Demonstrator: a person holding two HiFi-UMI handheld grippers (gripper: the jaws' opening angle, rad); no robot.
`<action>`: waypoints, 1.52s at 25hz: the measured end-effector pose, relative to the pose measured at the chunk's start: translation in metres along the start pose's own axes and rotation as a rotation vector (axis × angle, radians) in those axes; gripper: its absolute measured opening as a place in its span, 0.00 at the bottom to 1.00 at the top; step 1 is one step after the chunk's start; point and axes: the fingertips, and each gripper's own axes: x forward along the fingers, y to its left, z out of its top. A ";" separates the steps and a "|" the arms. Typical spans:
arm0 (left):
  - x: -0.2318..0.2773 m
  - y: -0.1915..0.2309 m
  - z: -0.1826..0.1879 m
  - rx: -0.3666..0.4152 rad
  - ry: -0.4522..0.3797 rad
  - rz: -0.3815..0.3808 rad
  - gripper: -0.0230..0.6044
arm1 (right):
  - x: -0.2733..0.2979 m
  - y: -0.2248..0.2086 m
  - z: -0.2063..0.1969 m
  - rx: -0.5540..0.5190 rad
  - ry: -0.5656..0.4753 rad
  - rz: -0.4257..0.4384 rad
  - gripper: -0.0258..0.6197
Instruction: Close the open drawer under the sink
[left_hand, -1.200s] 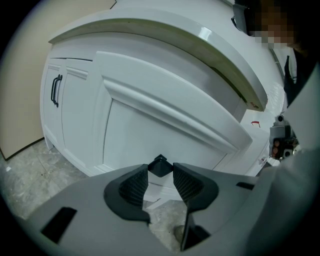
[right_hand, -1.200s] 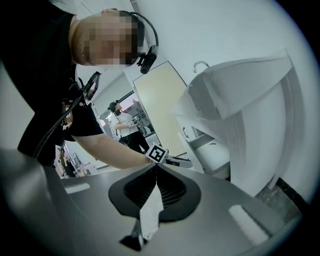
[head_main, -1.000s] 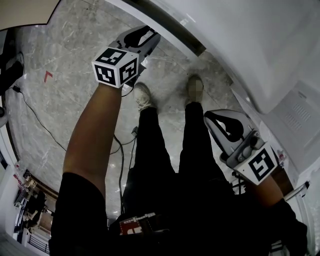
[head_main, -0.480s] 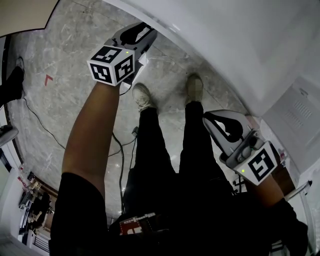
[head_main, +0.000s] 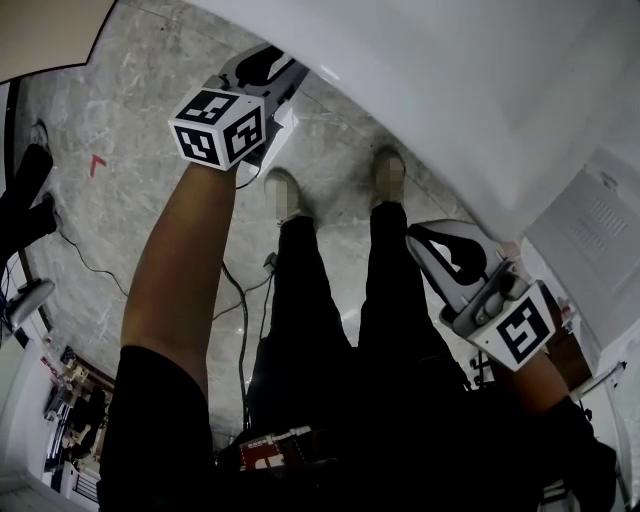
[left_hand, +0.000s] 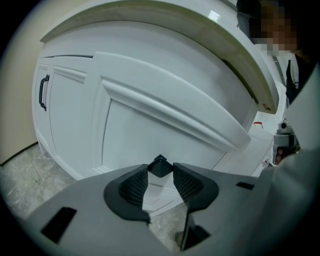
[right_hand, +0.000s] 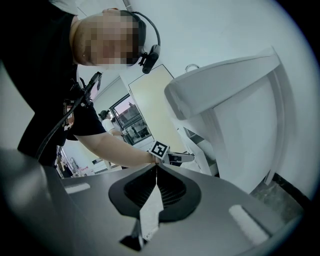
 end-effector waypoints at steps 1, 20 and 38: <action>0.002 0.001 0.003 0.003 0.000 -0.002 0.29 | 0.000 -0.001 0.001 -0.001 0.002 0.001 0.04; 0.031 -0.005 0.028 0.061 -0.065 -0.003 0.29 | -0.007 -0.009 -0.002 -0.052 0.036 0.018 0.04; 0.027 0.000 0.023 0.072 -0.109 -0.021 0.29 | 0.005 -0.003 -0.008 -0.060 0.071 0.040 0.04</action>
